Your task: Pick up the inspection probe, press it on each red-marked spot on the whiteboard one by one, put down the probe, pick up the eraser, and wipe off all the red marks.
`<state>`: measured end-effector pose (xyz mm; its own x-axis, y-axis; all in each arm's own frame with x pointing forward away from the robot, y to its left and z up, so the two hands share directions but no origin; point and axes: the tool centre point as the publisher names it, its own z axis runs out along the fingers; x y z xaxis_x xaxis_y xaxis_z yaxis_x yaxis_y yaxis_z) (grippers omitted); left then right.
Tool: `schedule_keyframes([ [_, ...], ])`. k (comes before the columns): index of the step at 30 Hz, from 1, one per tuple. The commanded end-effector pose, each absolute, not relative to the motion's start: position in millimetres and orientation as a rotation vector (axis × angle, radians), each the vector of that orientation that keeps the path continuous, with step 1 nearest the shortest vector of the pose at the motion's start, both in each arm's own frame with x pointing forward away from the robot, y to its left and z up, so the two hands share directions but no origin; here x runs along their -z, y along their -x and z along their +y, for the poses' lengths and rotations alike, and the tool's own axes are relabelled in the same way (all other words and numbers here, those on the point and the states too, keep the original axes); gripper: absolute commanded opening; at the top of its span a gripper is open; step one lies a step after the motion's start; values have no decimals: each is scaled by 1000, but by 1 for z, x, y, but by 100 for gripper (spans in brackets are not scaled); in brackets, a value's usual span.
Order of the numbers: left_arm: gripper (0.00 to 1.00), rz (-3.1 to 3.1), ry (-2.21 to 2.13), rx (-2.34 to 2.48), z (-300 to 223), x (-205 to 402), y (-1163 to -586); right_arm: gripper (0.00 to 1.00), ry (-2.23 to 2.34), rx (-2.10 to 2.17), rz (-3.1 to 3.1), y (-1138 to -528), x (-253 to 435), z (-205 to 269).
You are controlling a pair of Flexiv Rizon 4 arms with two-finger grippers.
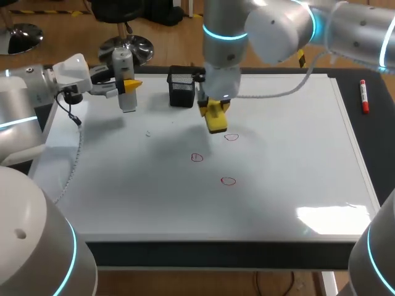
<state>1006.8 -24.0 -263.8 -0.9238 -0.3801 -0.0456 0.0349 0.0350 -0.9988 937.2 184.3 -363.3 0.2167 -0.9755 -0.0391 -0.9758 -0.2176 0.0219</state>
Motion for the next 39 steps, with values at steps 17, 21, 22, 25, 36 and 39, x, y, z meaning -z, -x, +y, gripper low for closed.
schedule_keyframes([
  [17, 0, 2017, 353, 1960, -25, 263, -1007, 0, 2385, 4, 1953, -878, 378, 245],
  [21, 0, 2017, 353, 1960, -25, 263, -1007, 0, 2362, -14, 1954, -873, 383, 248],
  [22, 0, 2017, 353, 1960, -25, 263, -1007, 0, 2362, -25, 1954, -870, 384, 249],
  [25, 0, 2017, 353, 1960, -25, 263, -1007, 0, 2364, -43, 1949, -863, 389, 254],
  [36, 0, 2017, 353, 1960, -25, 263, -1007, 0, 2365, -102, 1945, -856, 404, 260],
  [39, 0, 2017, 353, 1960, -25, 263, -1007, 0, 2368, -115, 1947, -857, 407, 260],
])
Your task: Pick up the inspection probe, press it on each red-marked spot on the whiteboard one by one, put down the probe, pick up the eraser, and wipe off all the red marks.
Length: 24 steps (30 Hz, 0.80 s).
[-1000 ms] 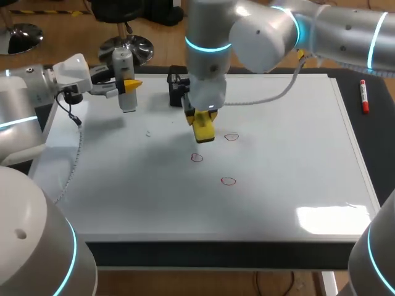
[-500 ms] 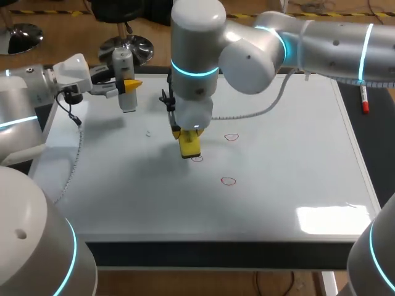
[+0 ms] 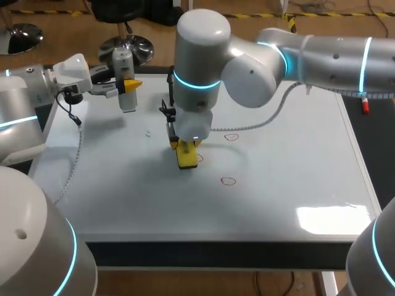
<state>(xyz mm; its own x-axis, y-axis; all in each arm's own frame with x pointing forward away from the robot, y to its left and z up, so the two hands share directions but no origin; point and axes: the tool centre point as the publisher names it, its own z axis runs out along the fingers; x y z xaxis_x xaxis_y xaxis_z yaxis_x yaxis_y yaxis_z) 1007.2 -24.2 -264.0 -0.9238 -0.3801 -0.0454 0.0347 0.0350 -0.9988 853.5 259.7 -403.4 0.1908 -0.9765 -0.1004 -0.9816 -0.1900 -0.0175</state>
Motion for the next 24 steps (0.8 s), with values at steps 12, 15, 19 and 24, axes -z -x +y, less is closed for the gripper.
schedule_keyframes([
  [12, 0, 2017, 353, 1960, -25, 263, -1007, 0, 2390, -172, 1942, -857, 421, 259],
  [15, 0, 2017, 353, 1960, -25, 263, -1007, 0, 2405, -181, 1928, -858, 423, 261],
  [19, 0, 2017, 353, 1960, -25, 263, -1007, 0, 2422, -190, 1920, -859, 425, 261],
  [24, 0, 2017, 353, 1960, -25, 263, -1007, 0, 2445, -196, 1905, -862, 427, 261],
])
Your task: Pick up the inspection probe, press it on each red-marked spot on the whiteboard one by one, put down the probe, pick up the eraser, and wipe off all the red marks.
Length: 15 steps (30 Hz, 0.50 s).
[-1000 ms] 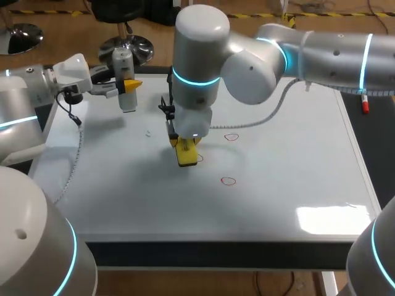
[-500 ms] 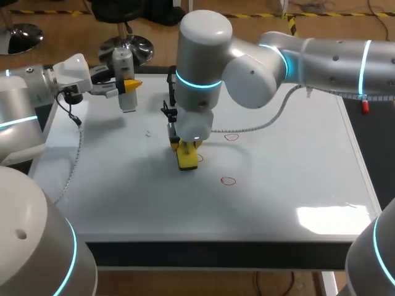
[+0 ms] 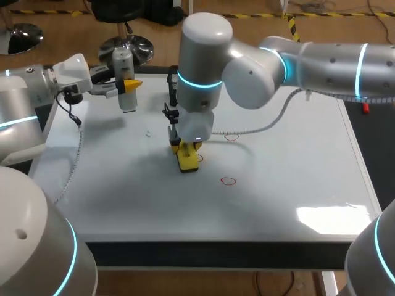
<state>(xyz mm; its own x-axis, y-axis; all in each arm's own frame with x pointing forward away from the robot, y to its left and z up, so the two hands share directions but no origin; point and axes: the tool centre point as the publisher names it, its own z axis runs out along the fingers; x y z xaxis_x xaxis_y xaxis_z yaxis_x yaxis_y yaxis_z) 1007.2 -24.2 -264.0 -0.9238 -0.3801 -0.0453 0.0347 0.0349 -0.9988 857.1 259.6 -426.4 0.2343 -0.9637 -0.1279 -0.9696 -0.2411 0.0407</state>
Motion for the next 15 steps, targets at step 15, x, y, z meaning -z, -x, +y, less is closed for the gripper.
schedule_keyframes([
  [15, 0, 2017, 353, 1960, -25, 263, -1007, 0, 2473, -216, 1911, -863, 437, 253],
])
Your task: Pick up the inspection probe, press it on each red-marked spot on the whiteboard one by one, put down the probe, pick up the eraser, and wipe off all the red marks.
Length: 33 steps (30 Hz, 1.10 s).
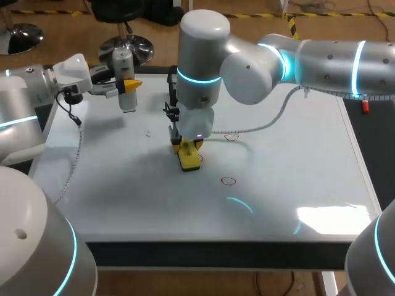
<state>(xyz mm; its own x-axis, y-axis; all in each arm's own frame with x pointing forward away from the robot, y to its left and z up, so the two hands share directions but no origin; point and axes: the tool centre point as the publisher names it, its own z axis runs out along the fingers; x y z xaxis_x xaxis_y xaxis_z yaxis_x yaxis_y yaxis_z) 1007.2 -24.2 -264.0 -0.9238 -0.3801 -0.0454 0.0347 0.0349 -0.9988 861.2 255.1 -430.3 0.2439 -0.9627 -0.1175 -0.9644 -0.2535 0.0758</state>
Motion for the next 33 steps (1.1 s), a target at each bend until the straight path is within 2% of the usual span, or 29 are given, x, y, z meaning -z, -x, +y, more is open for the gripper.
schedule_keyframes([
  [1, 0, 2017, 353, 1960, -25, 263, -1007, 0, 2474, -217, 1913, -863, 438, 252],
  [33, 0, 2017, 353, 1960, -25, 263, -1007, 0, 2413, -195, 2084, -846, 465, 203],
])
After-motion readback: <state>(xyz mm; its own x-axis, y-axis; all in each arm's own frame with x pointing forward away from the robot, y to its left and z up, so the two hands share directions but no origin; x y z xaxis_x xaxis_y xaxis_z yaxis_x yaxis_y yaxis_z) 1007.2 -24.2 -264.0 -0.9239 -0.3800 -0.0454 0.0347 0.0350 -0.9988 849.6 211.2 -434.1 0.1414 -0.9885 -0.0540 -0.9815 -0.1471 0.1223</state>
